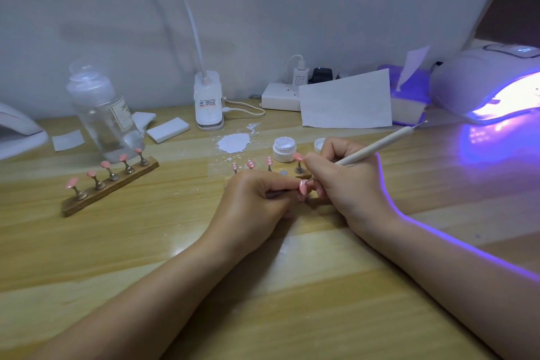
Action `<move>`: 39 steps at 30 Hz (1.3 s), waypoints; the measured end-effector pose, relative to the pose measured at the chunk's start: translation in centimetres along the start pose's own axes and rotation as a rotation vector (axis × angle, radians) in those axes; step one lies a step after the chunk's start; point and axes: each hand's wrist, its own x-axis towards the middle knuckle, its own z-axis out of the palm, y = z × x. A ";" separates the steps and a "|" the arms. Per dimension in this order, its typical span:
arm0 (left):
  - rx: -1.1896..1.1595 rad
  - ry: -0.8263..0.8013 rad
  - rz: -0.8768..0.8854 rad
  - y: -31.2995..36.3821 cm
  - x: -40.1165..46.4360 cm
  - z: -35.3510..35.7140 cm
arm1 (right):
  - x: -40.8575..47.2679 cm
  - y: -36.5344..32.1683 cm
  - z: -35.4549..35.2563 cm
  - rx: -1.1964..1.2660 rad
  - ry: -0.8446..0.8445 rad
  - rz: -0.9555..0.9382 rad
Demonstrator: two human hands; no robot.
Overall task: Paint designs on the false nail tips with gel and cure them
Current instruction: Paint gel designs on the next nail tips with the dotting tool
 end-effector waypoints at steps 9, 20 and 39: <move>-0.007 -0.001 0.006 0.0 0.0 0.0 | -0.1 -0.1 0.0 -0.004 -0.008 -0.008; -0.015 -0.001 0.015 -0.2 0.0 0.0 | 0.0 0.0 0.0 -0.009 -0.003 -0.008; 0.043 0.012 0.033 -0.3 0.0 -0.1 | 0.0 0.1 0.0 0.012 0.005 0.013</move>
